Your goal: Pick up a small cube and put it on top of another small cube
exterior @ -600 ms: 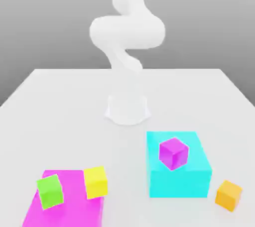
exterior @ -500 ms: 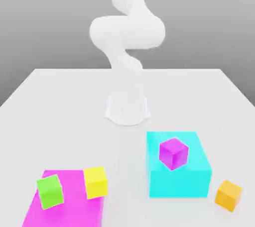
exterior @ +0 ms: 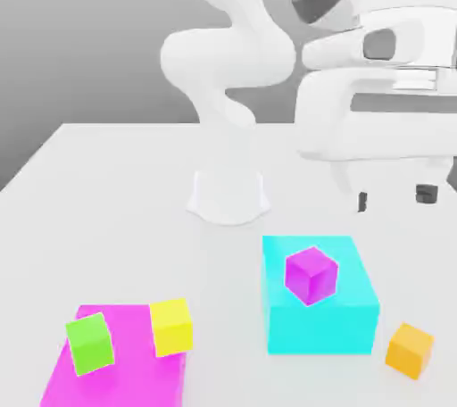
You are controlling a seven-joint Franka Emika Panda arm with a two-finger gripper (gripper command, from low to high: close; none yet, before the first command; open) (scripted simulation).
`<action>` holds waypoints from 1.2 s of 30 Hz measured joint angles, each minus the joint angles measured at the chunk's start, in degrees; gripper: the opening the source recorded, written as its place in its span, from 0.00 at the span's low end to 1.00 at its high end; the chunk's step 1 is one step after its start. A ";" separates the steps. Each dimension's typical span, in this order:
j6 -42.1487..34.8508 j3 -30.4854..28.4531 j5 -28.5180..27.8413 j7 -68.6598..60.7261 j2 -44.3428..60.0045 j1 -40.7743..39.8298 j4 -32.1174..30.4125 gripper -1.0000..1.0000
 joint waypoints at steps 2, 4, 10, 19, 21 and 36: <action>1.50 0.64 -0.74 -0.67 4.13 1.77 -0.44 0.50; 3.02 1.17 -1.29 -1.48 8.23 2.81 -0.89 0.50; 8.14 3.06 -2.72 -3.69 20.45 5.69 -1.84 0.50; 15.04 -1.41 -7.30 -0.49 29.94 9.63 0.09 0.00; 15.48 -1.73 -7.61 -0.25 30.52 9.90 0.23 0.00; -1.18 -8.33 4.11 9.99 5.58 -7.04 -6.25 0.00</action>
